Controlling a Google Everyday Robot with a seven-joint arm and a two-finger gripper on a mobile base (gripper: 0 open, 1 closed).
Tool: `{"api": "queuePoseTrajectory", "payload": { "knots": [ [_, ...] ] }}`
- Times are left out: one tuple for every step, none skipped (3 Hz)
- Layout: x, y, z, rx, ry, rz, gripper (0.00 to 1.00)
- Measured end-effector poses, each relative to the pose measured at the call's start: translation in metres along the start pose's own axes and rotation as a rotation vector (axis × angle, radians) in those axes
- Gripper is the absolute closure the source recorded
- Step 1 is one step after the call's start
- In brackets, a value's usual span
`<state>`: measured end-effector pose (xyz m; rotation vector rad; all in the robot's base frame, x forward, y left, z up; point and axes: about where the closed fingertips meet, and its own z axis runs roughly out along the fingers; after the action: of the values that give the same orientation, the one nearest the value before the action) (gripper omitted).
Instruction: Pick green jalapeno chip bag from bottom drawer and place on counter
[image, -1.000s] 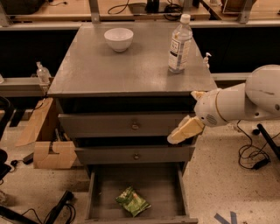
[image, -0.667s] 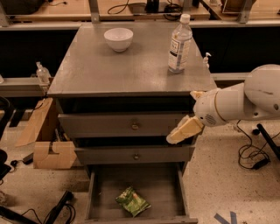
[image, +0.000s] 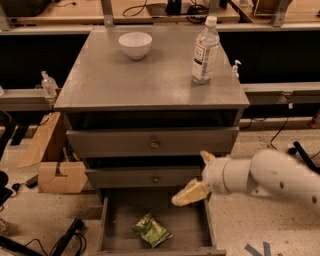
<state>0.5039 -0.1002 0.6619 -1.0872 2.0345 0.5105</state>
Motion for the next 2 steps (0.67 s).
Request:
{"api": "queuePoseTrajectory", "payload": {
  "knots": [
    [0.039, 0.016, 0.039, 0.017, -0.087, 0.01, 0.0],
    [0.074, 0.03, 0.079, 0.05, -0.146, -0.019, 0.0]
  ]
}}
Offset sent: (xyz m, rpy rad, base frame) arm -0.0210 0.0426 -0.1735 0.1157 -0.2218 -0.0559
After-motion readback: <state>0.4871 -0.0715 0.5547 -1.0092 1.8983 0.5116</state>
